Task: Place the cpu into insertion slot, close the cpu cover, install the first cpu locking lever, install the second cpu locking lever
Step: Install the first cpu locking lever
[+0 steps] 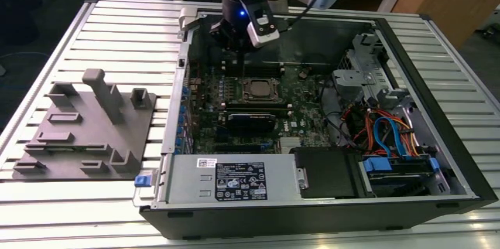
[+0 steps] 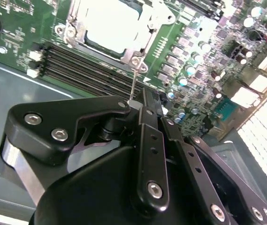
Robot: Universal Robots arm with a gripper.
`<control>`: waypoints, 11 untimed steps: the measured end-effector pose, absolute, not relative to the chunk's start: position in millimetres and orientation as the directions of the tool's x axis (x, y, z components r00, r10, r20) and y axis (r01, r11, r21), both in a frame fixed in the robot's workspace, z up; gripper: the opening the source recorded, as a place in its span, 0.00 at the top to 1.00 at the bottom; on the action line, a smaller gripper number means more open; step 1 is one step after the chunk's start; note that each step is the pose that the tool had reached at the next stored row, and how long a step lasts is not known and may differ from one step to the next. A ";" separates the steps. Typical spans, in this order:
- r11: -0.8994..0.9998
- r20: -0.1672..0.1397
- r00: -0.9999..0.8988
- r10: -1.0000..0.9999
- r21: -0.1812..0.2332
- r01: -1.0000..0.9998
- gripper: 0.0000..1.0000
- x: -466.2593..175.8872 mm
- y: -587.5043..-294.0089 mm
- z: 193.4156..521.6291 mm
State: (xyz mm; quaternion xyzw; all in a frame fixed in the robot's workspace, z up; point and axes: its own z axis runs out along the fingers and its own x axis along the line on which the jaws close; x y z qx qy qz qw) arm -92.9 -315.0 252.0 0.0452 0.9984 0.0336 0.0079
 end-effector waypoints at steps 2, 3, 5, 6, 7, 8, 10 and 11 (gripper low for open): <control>0.994 -0.013 -0.996 0.091 0.068 0.090 0.90 -89.8 -315.0 252.0; 0.994 -0.013 -0.996 0.091 0.068 0.090 0.90 -88.3 -315.0 252.0; 0.994 -0.013 -0.996 0.091 0.068 0.090 0.90 -85.4 -314.9 252.0; 0.994 -0.013 -0.996 0.091 0.068 0.090 0.90 -83.9 -314.9 251.9; 0.994 -0.013 -0.996 0.091 0.068 0.090 0.90 -82.3 -314.9 251.9; 0.994 -0.013 -0.996 0.091 0.068 0.090 0.90 -80.9 -314.9 251.9; 0.994 -0.013 -0.996 0.092 0.068 0.090 0.90 -79.0 -315.0 251.9; 0.994 -0.013 -0.996 0.092 0.068 0.091 0.90 -78.5 -315.0 251.9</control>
